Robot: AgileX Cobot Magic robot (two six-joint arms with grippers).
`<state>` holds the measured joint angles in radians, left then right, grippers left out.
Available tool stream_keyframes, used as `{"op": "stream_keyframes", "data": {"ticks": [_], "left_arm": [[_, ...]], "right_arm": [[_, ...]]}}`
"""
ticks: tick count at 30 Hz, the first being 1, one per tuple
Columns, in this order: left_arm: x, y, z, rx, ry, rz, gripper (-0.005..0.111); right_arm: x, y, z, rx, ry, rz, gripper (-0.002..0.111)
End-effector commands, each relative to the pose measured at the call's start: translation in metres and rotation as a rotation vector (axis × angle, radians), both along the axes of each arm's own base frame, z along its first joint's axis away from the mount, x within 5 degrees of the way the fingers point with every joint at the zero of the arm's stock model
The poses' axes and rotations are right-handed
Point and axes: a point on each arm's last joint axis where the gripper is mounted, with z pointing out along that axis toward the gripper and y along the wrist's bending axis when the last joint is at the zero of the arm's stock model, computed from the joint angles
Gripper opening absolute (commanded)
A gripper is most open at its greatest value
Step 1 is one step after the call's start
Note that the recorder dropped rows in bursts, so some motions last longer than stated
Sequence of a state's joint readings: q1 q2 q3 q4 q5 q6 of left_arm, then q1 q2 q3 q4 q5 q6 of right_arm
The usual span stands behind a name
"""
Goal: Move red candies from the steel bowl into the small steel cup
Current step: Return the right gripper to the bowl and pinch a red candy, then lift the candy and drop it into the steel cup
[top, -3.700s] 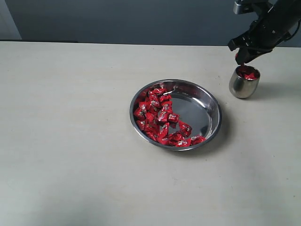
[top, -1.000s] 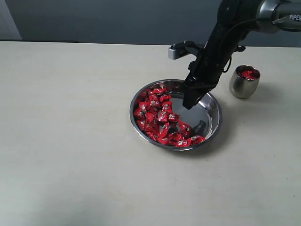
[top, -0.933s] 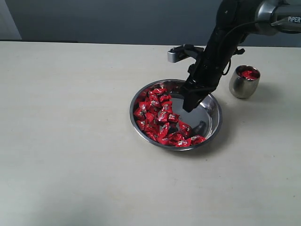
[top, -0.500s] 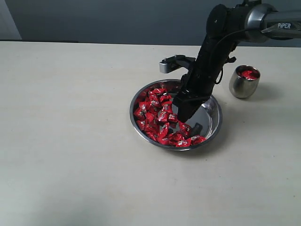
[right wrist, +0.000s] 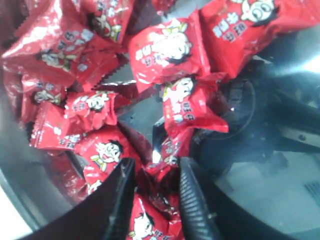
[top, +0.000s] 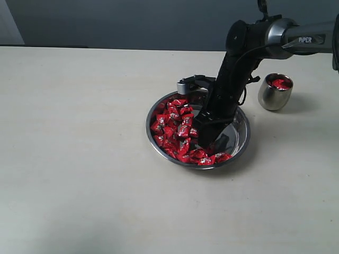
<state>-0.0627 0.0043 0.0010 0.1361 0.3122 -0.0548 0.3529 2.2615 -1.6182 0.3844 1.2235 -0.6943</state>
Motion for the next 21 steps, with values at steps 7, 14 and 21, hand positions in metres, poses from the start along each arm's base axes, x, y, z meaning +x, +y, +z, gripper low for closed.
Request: {"op": "stream_keyframes", "data": {"ticks": [7,14,21], "left_arm": [[0.0,-0.001,0.001,-0.006,-0.009,-0.01,0.0],[0.0,-0.001,0.001,-0.006,-0.009,-0.01,0.0],[0.0,-0.001,0.001,-0.006,-0.009,-0.01,0.0]], "right_arm": [[0.001,-0.008,0.0,-0.071,-0.034,0.049,0.002],[0.005,-0.009,0.009,-0.077,-0.073,0.067,-0.001],[0.018,-0.009,0.053,-0.069,-0.26,0.005,-0.001]]}}
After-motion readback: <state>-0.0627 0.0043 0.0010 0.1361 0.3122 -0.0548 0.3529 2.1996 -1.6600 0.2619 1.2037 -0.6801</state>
